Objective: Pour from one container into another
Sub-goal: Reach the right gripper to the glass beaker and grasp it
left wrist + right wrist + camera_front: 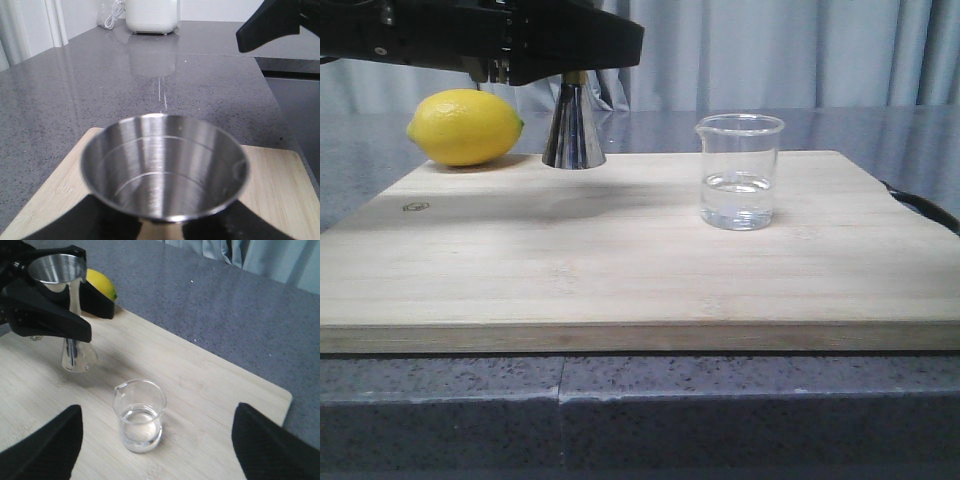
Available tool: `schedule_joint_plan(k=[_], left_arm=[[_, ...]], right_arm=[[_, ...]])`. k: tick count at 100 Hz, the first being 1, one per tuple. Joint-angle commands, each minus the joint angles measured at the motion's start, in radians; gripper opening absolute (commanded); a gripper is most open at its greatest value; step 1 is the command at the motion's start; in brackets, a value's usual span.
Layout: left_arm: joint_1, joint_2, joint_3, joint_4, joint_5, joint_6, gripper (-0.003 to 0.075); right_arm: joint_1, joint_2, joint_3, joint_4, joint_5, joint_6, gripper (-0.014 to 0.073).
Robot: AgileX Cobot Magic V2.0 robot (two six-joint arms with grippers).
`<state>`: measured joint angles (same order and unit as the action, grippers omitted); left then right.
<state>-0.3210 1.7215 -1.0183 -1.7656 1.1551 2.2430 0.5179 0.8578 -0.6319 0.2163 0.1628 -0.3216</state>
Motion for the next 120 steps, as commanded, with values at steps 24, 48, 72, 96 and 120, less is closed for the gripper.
schedule_joint_plan(k=[24,48,72,96,120], left_arm=[[-0.009,-0.042,-0.029,-0.083,0.095,-0.009,0.0262],[-0.009,-0.042,-0.029,-0.083,0.095,-0.009,0.0262],[-0.009,-0.042,-0.029,-0.083,0.095,-0.009,0.0262],[-0.009,-0.042,-0.029,-0.083,0.095,-0.009,0.0262],[-0.009,-0.042,-0.029,-0.083,0.095,-0.009,0.0262]], right_arm=[[0.117,0.116,0.189,0.008,-0.561,0.017,0.0555],[0.149,0.292,0.237,0.008,-0.804,0.054,0.0555],[0.149,0.440,0.237,0.008,-0.986,0.089,0.0555],[0.149,0.532,0.232,0.008,-1.067,0.113,0.0555],[0.149,0.587,0.229,0.008,-1.114,0.141,0.0555]])
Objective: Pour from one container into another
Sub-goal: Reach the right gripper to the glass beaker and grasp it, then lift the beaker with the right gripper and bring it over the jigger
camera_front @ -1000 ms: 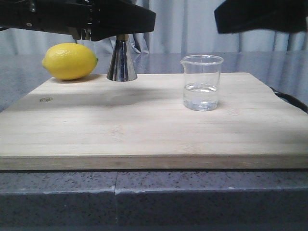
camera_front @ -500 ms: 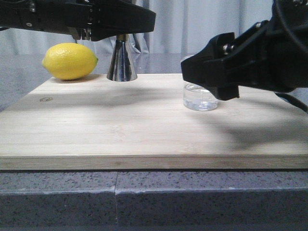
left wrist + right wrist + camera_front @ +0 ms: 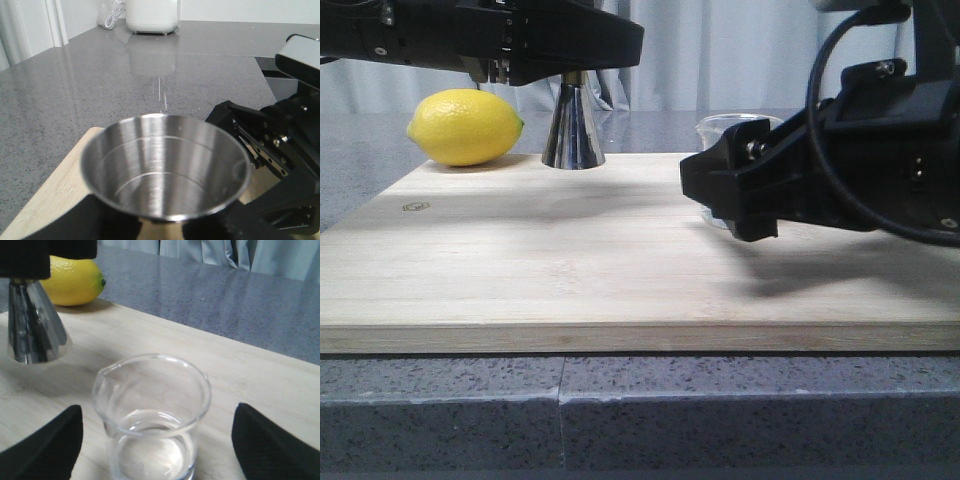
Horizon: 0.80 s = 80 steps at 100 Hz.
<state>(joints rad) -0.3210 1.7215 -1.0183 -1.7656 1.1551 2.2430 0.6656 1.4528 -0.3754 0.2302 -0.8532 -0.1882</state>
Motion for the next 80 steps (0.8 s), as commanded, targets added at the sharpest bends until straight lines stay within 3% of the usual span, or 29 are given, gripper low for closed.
schedule_joint_plan(k=[1,30,54,80], left_arm=[[-0.009,-0.042,-0.029,-0.083,0.095,-0.009,0.0262],[-0.009,-0.042,-0.029,-0.083,0.095,-0.009,0.0262],[-0.009,-0.042,-0.029,-0.083,0.095,-0.009,0.0262],[-0.009,-0.042,-0.029,-0.083,0.095,-0.009,0.0262]], right_arm=[[0.001,-0.008,-0.027,-0.006,-0.098,0.008,0.0555],[0.001,0.019,-0.049,-0.006,-0.103,0.008,0.0545],[-0.001,0.019,-0.049,-0.006,-0.099,0.008,0.0414],[-0.001,0.019,-0.049,-0.006,-0.039,0.008,0.0332]])
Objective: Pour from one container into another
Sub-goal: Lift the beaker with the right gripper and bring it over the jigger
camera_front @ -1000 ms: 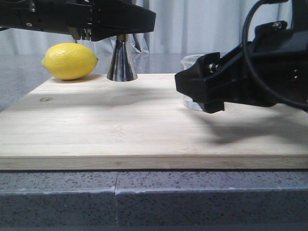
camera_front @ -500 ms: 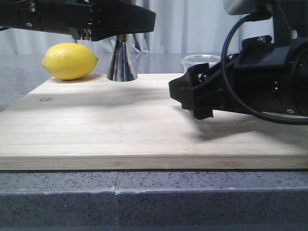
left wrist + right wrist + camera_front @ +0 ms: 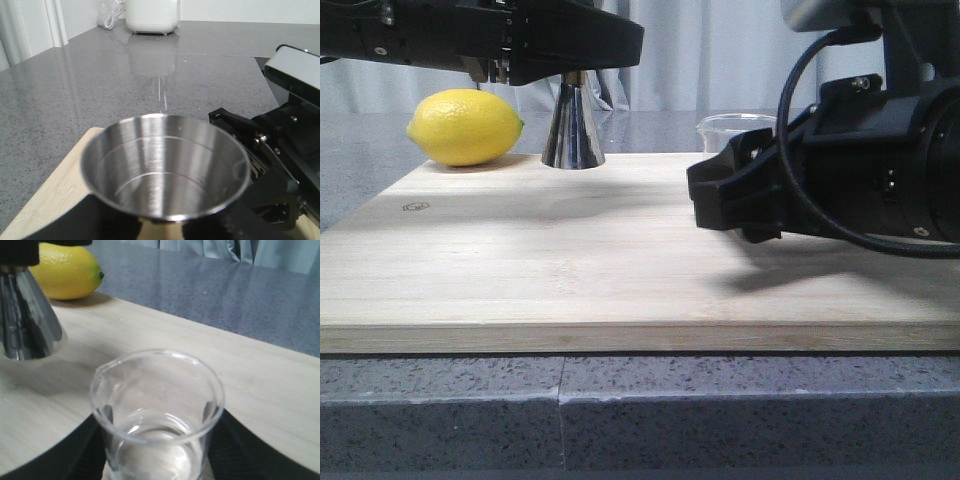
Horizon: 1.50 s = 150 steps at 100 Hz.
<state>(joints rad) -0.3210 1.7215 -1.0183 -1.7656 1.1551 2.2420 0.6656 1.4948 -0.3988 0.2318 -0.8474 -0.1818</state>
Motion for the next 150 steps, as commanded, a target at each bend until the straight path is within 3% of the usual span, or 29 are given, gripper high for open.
schedule_joint_plan(k=[1,55,87,107,128,150], left_arm=[[-0.009,-0.042,-0.029,-0.083,0.095,-0.008,0.0262],[-0.009,-0.042,-0.029,-0.083,0.095,-0.008,0.0262],[-0.009,-0.042,-0.029,-0.083,0.095,-0.008,0.0262],[-0.009,-0.042,-0.029,-0.083,0.095,-0.008,0.0262],[-0.009,-0.042,-0.029,-0.083,0.095,-0.008,0.0262],[-0.009,-0.042,-0.029,-0.083,0.095,-0.008,0.0262]], right_arm=[[-0.001,-0.023,-0.026,-0.008,-0.043,0.002,0.0330],[-0.007,-0.128,-0.052,-0.008,0.007,-0.002,0.0300],[-0.062,-0.294,-0.289,-0.021,0.494,-0.097,0.0300],[-0.062,-0.293,-0.506,-0.108,0.804,-0.114,0.0300],[-0.062,-0.291,-0.680,-0.244,1.000,-0.114,0.0300],[-0.060,-0.270,-0.794,-0.393,1.115,-0.116,0.0300]])
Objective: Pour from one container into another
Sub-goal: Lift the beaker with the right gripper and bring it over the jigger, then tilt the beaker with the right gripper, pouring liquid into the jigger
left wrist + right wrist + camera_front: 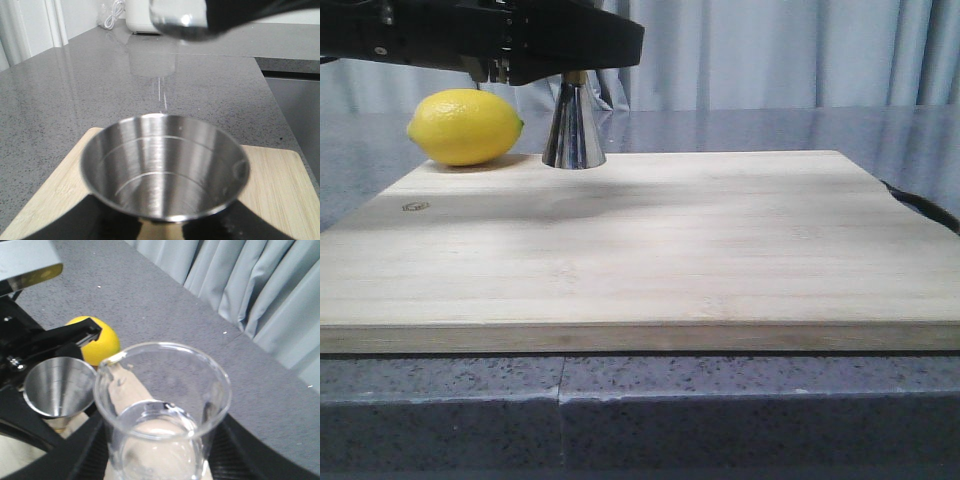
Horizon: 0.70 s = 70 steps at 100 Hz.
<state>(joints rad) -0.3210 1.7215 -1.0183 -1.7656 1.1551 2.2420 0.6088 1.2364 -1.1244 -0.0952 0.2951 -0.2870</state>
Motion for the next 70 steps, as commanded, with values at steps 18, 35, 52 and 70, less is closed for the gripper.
schedule_joint_plan(k=[18,35,52,70], left_arm=[[-0.009,-0.042,-0.029,-0.083,0.095,-0.008,0.0262],[-0.009,-0.042,-0.029,-0.083,0.095,-0.008,0.0262],[-0.009,-0.042,-0.029,-0.083,0.095,-0.008,0.0262],[-0.009,-0.042,-0.029,-0.083,0.095,-0.008,0.0262]], right_arm=[[0.018,0.045,-0.148,-0.160,0.073,-0.013,0.0300],[0.064,0.087,-0.195,-0.251,0.145,-0.051,0.0300],[0.106,0.117,-0.196,-0.337,0.152,-0.054,0.0300],[0.149,0.140,-0.197,-0.453,0.160,-0.054,0.0300]])
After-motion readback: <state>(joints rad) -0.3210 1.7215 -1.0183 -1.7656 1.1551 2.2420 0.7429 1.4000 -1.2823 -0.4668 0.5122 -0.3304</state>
